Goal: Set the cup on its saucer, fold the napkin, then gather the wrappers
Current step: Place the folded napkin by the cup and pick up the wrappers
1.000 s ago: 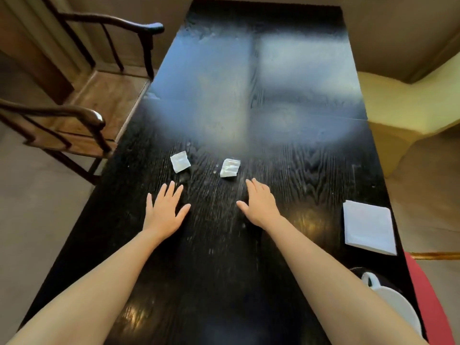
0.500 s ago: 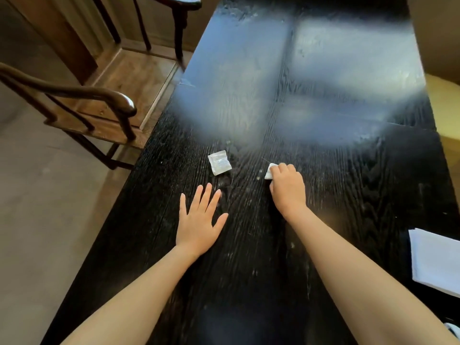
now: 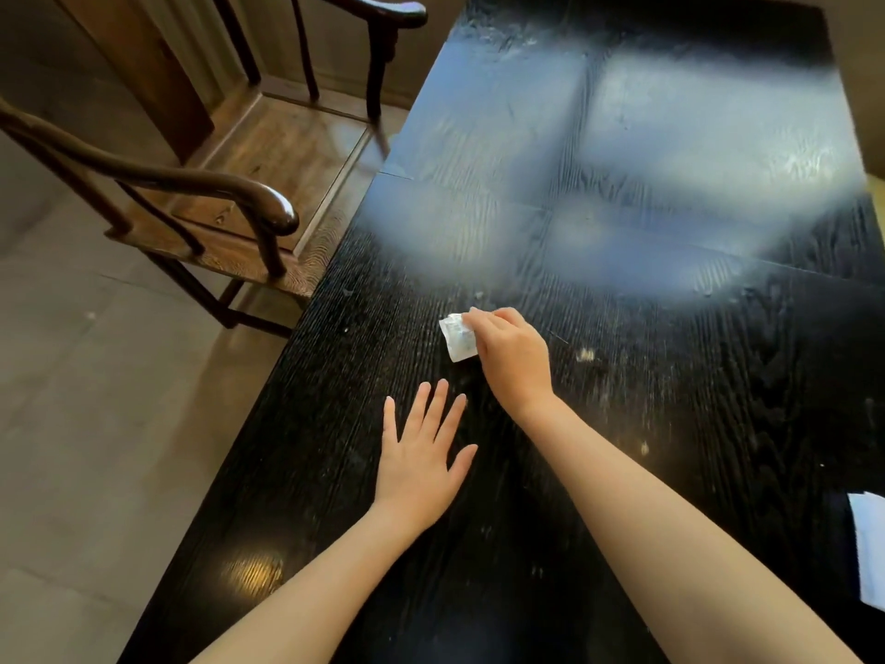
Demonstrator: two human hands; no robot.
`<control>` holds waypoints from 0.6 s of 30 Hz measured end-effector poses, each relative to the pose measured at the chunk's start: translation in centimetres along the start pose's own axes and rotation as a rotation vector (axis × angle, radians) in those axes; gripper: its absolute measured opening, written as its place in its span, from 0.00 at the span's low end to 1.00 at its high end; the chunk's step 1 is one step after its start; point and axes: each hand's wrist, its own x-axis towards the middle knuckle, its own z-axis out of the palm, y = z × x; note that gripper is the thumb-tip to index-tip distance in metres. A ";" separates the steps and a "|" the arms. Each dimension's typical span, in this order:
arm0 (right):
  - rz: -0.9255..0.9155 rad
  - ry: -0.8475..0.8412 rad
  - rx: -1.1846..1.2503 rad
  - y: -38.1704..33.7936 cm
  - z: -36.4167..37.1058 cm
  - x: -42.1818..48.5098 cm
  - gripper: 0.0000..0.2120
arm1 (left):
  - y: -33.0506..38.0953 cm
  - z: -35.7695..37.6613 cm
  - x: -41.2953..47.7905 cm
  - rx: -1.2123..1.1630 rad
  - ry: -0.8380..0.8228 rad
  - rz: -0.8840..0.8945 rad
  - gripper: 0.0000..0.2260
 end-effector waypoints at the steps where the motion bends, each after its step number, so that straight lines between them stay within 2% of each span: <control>1: -0.031 -0.073 -0.031 0.0 0.6 0.3 0.11 | 0.1 -0.1 0.0 -0.001 0.013 0.001 0.28; 4: -0.114 -0.249 -0.074 1.0 1.9 0.2 0.16 | 0.1 -0.1 0.0 -0.015 0.034 0.015 0.27; 8: -0.083 -0.361 -0.012 2.6 1.9 0.3 0.23 | 0.0 0.1 0.0 -0.028 0.003 0.015 0.28; 11: -0.126 -0.360 -0.095 2.7 1.6 0.8 0.20 | 0.0 -0.3 0.0 -0.035 -0.054 0.019 0.28; 13: -0.158 -0.338 -0.137 2.4 1.7 1.0 0.16 | -0.3 -0.5 0.0 -0.134 -0.054 0.038 0.28; 15: -0.050 -0.283 -0.073 2.2 1.8 1.2 0.12 | -1.0 -1.0 0.2 -0.420 -0.020 0.022 0.26; 18: 0.362 -0.138 0.367 1.5 0.9 0.9 0.12 | -2.4 -2.4 1.4 -0.886 0.073 -0.134 0.23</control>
